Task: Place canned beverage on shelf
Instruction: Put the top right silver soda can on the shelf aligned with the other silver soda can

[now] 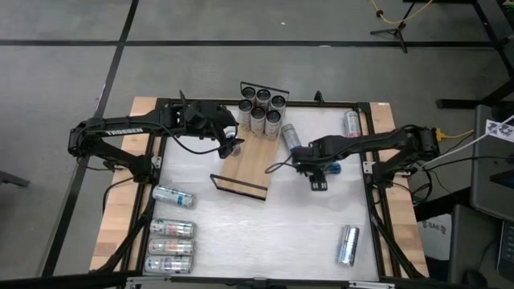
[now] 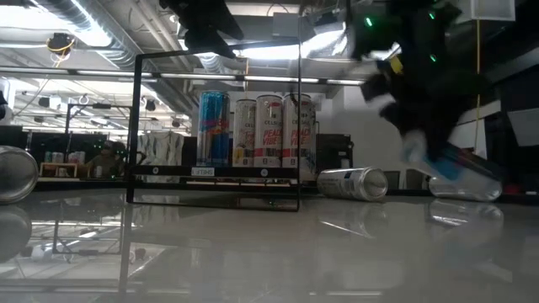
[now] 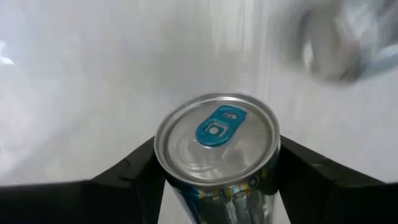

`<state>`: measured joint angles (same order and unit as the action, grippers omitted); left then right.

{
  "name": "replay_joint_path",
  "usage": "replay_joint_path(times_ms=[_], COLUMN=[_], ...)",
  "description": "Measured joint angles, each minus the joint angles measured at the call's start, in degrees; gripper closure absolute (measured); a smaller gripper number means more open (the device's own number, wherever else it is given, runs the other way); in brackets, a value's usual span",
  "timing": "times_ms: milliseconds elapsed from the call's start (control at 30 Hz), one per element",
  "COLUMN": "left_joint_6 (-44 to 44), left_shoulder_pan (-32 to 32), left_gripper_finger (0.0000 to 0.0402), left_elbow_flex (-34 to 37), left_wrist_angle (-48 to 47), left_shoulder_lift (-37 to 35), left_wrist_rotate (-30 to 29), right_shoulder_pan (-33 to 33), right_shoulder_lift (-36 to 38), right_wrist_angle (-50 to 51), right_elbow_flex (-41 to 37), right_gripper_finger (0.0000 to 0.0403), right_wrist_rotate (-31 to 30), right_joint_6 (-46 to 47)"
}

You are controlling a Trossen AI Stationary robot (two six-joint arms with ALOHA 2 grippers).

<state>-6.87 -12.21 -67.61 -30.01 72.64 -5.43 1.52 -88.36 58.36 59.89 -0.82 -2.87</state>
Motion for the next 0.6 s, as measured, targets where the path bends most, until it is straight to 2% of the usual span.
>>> replay_joint_path(times_ms=[167,333,600], left_joint_6=[0.1,4.1,6.1], left_shoulder_pan=[0.0,0.0,0.0], left_gripper_finger=[0.0098,0.0098,0.0098], left_elbow_flex=[0.0,0.0,0.0], left_wrist_angle=[0.0,0.0,-0.6], left_shoulder_lift=[0.0,-0.8,-5.4], left_wrist_rotate=[0.0,0.0,0.0], right_shoulder_pan=[0.0,0.0,0.0], right_shoulder_lift=[0.7,2.6,4.1], right_wrist_angle=[0.0,-2.7,-26.6], right_elbow_flex=[8.1,13.9,13.3], right_gripper_finger=[0.0166,0.0166,0.0163], right_wrist_rotate=[1.5,1.4,1.4], right_joint_6=[0.0,2.3,2.5])
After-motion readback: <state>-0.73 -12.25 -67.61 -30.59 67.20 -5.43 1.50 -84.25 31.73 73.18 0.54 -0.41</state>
